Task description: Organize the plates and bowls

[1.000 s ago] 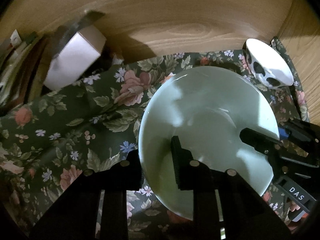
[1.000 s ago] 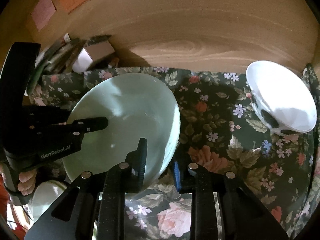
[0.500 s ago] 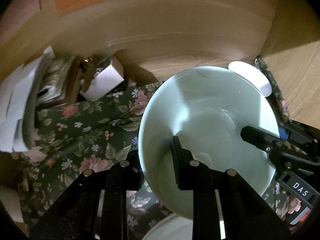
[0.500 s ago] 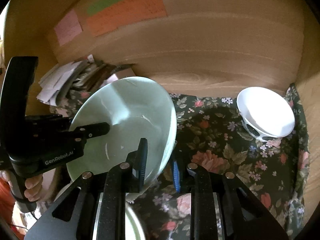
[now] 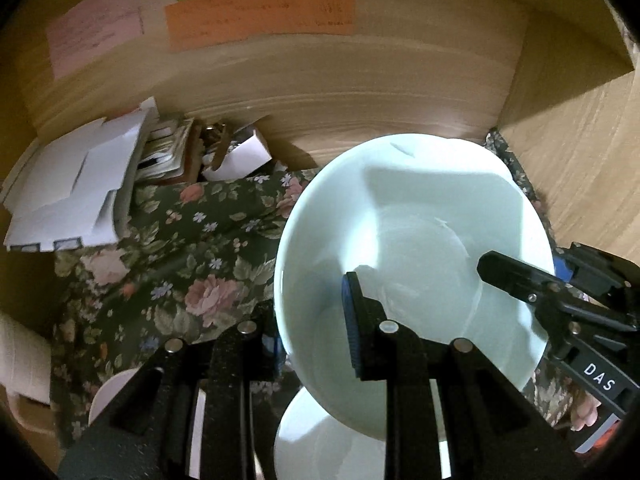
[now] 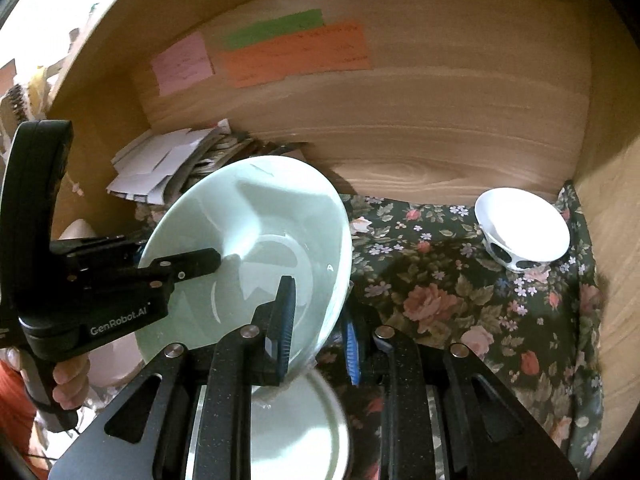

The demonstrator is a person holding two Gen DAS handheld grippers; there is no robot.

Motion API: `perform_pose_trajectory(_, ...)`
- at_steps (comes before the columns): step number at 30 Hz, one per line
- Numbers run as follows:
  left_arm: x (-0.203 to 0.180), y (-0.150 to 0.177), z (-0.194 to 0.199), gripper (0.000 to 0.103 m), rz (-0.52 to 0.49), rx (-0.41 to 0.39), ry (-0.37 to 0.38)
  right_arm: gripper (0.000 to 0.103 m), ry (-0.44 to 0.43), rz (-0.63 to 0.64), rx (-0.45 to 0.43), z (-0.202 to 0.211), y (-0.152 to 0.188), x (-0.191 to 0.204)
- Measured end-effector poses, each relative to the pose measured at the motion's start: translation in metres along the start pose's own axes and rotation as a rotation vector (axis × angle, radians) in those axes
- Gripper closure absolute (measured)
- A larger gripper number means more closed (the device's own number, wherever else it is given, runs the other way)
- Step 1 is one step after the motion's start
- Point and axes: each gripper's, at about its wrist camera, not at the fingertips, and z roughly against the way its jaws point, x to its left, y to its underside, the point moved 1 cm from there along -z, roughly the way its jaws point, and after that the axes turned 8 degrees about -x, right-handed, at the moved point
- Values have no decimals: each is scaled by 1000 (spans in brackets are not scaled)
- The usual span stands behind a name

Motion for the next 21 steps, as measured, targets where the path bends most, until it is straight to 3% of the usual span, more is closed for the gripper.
perform_pose_trajectory(21,40,51,52,80,100,-28,-43,83,-89,42,2,6,27,61)
